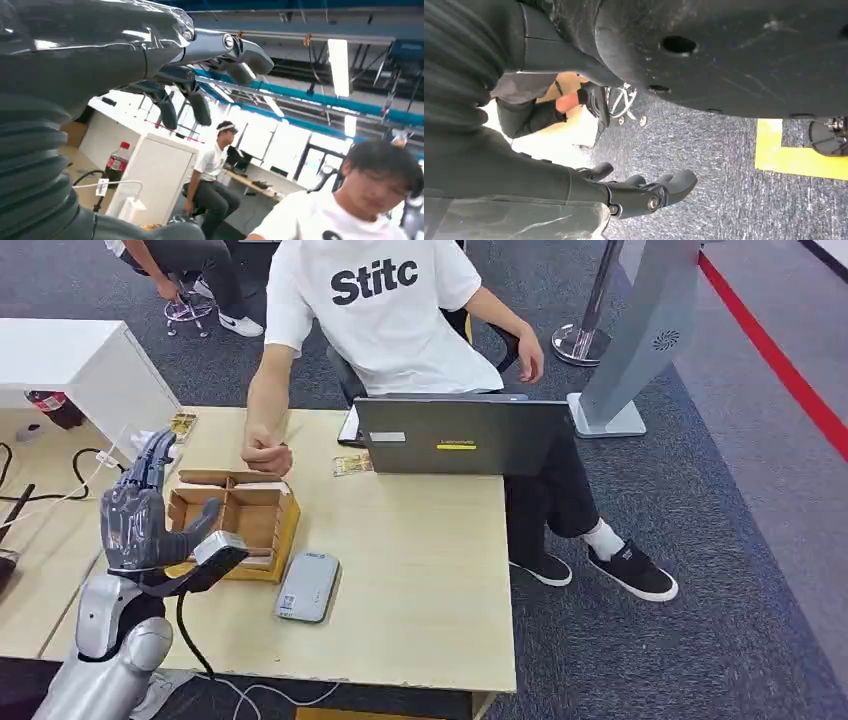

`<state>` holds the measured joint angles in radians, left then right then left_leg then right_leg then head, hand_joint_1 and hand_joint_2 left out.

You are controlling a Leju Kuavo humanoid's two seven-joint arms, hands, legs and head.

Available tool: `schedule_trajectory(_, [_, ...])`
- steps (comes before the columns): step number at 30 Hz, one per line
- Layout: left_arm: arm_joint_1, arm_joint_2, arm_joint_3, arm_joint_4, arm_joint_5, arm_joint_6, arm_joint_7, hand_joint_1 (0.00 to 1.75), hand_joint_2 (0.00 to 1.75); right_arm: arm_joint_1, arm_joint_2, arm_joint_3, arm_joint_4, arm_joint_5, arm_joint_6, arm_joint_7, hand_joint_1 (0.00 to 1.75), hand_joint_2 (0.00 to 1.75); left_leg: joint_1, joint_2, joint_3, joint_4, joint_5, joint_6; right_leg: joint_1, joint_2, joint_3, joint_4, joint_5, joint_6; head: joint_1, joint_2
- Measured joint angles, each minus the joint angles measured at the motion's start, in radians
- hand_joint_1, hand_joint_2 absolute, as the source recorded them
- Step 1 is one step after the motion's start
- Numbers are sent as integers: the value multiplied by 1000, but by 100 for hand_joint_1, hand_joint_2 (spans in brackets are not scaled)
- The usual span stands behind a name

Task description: Pass the card to the sensor for recognition and then transmit it.

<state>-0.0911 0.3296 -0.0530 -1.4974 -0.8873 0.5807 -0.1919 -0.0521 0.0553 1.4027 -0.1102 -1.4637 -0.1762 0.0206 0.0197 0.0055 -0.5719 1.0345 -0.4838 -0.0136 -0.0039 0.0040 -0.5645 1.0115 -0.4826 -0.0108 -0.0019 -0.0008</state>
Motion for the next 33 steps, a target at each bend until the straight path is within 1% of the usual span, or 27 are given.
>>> schedule_trajectory(2, [38, -13, 10, -39, 5, 6, -7, 0, 175, 0, 0, 0, 0, -2, 0, -2, 0, 175, 0, -1, -1, 0, 0, 0, 0, -1, 0, 0, 0, 0, 0, 0])
schedule_trajectory(5, [66, -23, 24, -75, 8, 7, -11, 0, 175, 0, 1, 0, 0, -2, 0, -5, 0, 175, 0, -1, -1, 0, 0, 0, 0, -1, 0, 0, 0, 0, 0, 0])
schedule_trajectory(6, [76, -28, 30, -87, 31, 18, -33, 0, 175, 0, 1, 0, 0, -6, 0, -7, 0, 175, 0, -1, -2, 0, 0, 0, 0, -1, 0, 0, 0, 0, 0, 0])
schedule_trajectory(7, [93, -38, 37, -106, 71, 42, -70, 0, 175, 1, 2, 0, 0, -13, -3, -10, 0, 175, 0, 0, -2, 0, 0, 0, 0, 0, 0, 0, 0, 0, 0, 0])
schedule_trajectory(8, [123, -62, 49, -140, 139, 76, -139, 0, 175, 1, 3, -2, 0, -21, -9, -12, 0, 175, 0, 0, -1, -1, -1, -1, 0, 1, 0, 0, 0, 0, 0, 0])
schedule_trajectory(9, [158, -89, 65, -181, 226, 96, -227, 0, 175, 2, 6, -3, 0, -29, -16, -14, 0, 175, 0, 1, -1, -1, -1, -1, 0, 2, 0, 0, 0, 0, 0, 0])
schedule_trajectory(10, [202, -143, 89, -234, 347, 104, -336, 0, 175, 4, 9, -7, 2, -37, -22, -17, 0, 175, 0, 1, -1, 0, -1, -1, 0, 3, 0, 0, 0, 0, 0, 0])
schedule_trajectory(11, [252, -179, 115, -294, 472, 105, -424, 0, 175, 7, 10, -10, 2, -44, -26, -24, 0, 175, 0, 2, -1, 0, -3, 1, 0, 3, -1, 0, 0, 0, 0, 0])
schedule_trajectory(12, [300, -235, 141, -363, 627, 83, -489, 0, 175, 8, 13, -12, 3, -47, -34, -32, 0, 175, 0, 2, -1, 0, -3, 1, 0, 3, -1, -1, -1, 1, 1, 0])
schedule_trajectory(13, [338, -279, 170, -406, 761, 35, -499, 0, 175, 9, 16, -14, 5, -48, -35, -34, 0, 175, -1, 2, -1, 0, -4, 3, 0, 2, 0, -2, -1, 2, 3, 0])
schedule_trajectory(14, [364, -345, 226, -429, 896, -54, -502, 0, 175, 12, 18, -18, 7, -48, -36, -39, 0, 175, -2, 1, -2, 0, -6, 5, -1, 1, 0, -2, -3, 4, 2, 0])
schedule_trajectory(15, [379, -397, 304, -424, 1000, -178, -502, 0, 175, 13, 20, -23, 8, -49, -39, -44, 0, 175, -2, -1, -1, 0, -6, 5, -2, -1, 1, -2, -4, 5, 2, 0])
schedule_trajectory(16, [381, -445, 405, -383, 1069, -317, -491, 0, 175, 14, 24, -26, 10, -50, -43, -47, 0, 175, -1, -2, -1, 0, -5, 5, -1, -1, 1, -2, -5, 6, 3, 0])
schedule_trajectory(17, [365, -478, 499, -317, 1089, -417, -484, 0, 175, 15, 27, -28, 11, -50, -47, -50, 0, 175, -1, -2, -1, 0, -5, 5, -1, -1, 1, -2, -5, 6, 5, 0])
schedule_trajectory(18, [337, -497, 603, -225, 1094, -480, -469, 0, 175, 15, 29, -29, 13, -50, -51, -50, 0, 175, -1, -1, -1, -1, -5, 5, -1, 0, 1, -2, -5, 5, 5, 0])
schedule_trajectory(19, [300, -505, 718, -100, 1114, -524, -436, 0, 175, 15, 30, -29, 13, -50, -52, -48, 0, 175, -1, 1, 0, -2, -5, 5, -1, 1, 2, -1, -4, 3, 5, 0])
schedule_trajectory(20, [260, -504, 819, 30, 1134, -549, -411, 0, 175, 14, 31, -29, 13, -48, -51, -43, 0, 175, -1, 3, 1, -3, -5, 4, -1, 2, 1, -1, -3, 1, 4, 0])
schedule_trajectory(22, [205, -492, 1004, 300, 1153, -556, -410, 0, 175, 13, 31, -29, 13, -48, -51, -40, 0, 175, 0, 9, 4, -3, -5, 0, 0, 9, 0, -1, -2, 0, -2, 0])
schedule_trajectory(23, [192, -488, 1076, 411, 1154, -557, -414, 0, 175, 13, 31, -29, 13, -48, -51, -40, 0, 175, 0, 9, 4, -3, -5, -1, 0, 10, 0, 0, -2, 0, -5, 0])
schedule_trajectory(24, [181, -485, 1123, 484, 1154, -558, -419, 0, 175, 13, 31, -28, 14, -48, -51, -40, 0, 175, 1, 8, 3, -3, -4, -1, 0, 8, -1, -1, -2, 0, -7, 0])
schedule_trajectory(25, [168, -485, 1165, 562, 1154, -559, -421, 0, 175, 13, 31, -29, 14, -48, -51, -40, 0, 175, 1, 3, 2, -3, -3, 0, 0, 4, -1, -1, -3, 0, -5, 0])
schedule_trajectory(27, [150, -483, 1222, 670, 1154, -560, -422, 0, 175, 12, 31, -28, 14, -48, -51, -38, 0, 175, 1, -2, 0, -3, -3, 1, 0, -2, 1, -1, -4, 0, 0, 0])
schedule_trajectory(30, [126, -472, 1281, 772, 1154, -561, -420, 0, 175, 12, 31, -28, 15, -48, -51, -38, 0, 175, 0, -2, 0, -3, -3, 1, 0, -2, 1, -2, -4, 0, 1, 0])
schedule_trajectory(31, [118, -469, 1297, 799, 1146, -549, -407, 0, 175, 12, 31, -28, 15, -48, -51, -38, 0, 175, 0, -2, -1, -3, -3, 1, 0, -3, 1, -2, -3, 0, 0, 0])
schedule_trajectory(33, [105, -460, 1320, 858, 1109, -498, -336, 0, 175, 13, 31, -28, 15, -48, -51, -42, 0, 175, 0, -2, 0, -3, -4, 1, 0, -3, 1, -2, -3, 0, 0, 0])
